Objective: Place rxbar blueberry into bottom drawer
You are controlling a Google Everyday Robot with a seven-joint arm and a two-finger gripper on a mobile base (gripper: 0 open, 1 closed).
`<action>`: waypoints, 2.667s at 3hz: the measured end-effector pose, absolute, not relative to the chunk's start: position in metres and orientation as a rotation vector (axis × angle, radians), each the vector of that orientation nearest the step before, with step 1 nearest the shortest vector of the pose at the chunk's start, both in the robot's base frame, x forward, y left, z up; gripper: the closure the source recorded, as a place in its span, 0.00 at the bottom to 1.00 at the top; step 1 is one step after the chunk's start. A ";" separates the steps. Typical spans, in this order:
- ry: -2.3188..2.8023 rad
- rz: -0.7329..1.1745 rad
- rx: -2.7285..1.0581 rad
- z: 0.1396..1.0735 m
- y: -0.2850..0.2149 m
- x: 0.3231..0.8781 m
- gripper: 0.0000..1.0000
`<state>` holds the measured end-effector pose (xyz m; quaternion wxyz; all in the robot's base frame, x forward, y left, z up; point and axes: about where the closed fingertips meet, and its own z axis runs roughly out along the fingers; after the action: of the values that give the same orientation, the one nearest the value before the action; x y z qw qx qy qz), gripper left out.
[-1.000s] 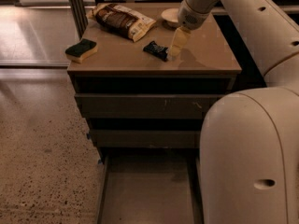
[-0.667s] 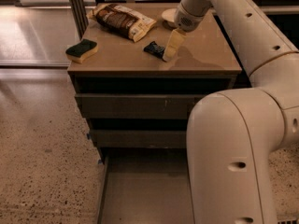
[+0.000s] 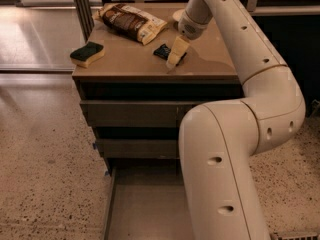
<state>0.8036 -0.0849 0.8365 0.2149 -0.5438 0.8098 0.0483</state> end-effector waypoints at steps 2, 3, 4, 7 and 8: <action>2.243 0.175 -1.492 0.821 -0.072 0.814 0.00; 2.251 0.199 -1.490 0.814 -0.067 0.815 0.00; 2.321 0.239 -1.440 0.804 -0.066 0.811 0.19; 2.322 0.240 -1.438 0.803 -0.066 0.811 0.89; 2.322 0.240 -1.438 0.803 -0.066 0.811 1.00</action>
Offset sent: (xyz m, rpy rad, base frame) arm 0.0565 0.0037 0.0064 0.0445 0.0377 0.0052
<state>0.8109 -0.0658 0.8034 0.1984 -0.5142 0.8300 0.0856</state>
